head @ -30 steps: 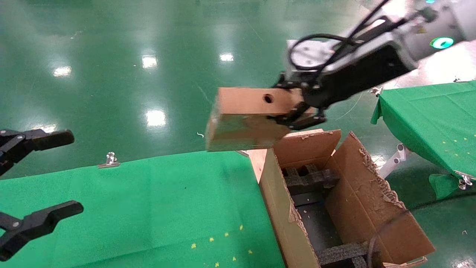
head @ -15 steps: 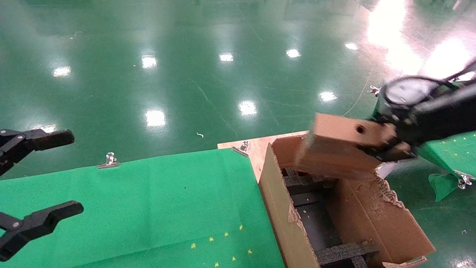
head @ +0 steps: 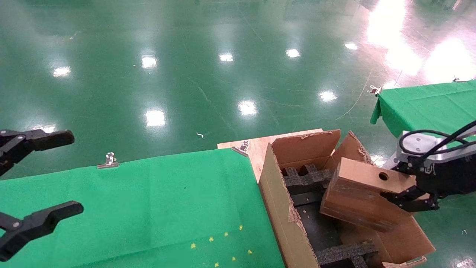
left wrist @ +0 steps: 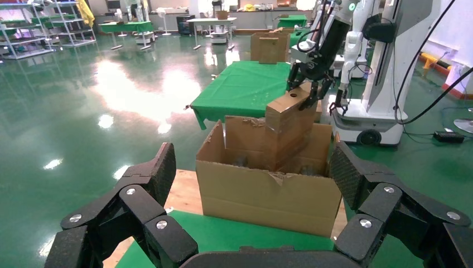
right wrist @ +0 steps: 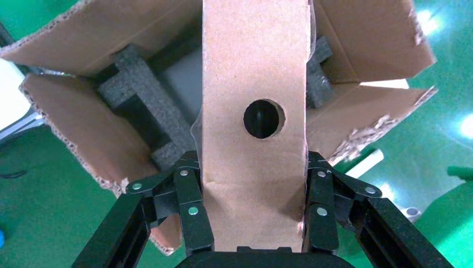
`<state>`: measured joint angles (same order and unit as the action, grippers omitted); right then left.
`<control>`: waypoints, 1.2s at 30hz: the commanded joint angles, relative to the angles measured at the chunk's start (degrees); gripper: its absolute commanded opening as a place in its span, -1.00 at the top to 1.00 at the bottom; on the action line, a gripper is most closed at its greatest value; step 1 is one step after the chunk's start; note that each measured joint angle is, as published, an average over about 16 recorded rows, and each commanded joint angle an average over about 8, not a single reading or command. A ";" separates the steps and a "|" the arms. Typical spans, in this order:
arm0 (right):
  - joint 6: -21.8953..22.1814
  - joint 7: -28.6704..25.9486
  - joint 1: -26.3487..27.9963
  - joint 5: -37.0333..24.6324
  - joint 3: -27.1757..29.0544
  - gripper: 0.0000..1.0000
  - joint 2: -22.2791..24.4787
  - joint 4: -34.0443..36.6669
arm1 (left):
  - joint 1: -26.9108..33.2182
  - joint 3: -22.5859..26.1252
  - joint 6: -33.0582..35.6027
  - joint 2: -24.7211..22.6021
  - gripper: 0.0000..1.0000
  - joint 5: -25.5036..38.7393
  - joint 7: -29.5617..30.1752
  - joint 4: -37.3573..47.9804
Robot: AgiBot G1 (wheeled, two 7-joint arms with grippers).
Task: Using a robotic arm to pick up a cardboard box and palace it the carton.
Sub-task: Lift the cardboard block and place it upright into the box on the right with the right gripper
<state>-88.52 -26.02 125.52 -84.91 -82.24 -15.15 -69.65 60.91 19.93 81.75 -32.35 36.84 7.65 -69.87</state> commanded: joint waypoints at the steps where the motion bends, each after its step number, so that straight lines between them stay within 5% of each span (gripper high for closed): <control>1: 0.40 -0.43 -0.37 -0.10 -0.53 1.00 0.42 -0.11 | -0.01 0.00 -0.01 0.00 -1.00 0.00 0.00 0.00; 11: 2.64 -4.93 -1.30 0.48 -0.39 1.00 0.09 2.01 | 0.00 0.00 -0.01 0.00 -1.00 -0.01 0.00 0.00; 28: 19.51 -48.15 -9.88 -5.78 -4.87 1.00 1.89 -3.86 | 0.00 0.00 -0.01 0.00 -1.00 -0.01 0.00 0.00; 36: 23.14 -58.81 -12.08 -11.49 -6.62 1.00 1.35 -7.26 | 0.00 0.00 -0.01 0.00 -1.00 -0.01 0.00 0.00</control>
<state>-65.67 -84.41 113.61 -96.33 -88.77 -13.84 -76.57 60.90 19.94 81.75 -32.35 36.84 7.65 -69.87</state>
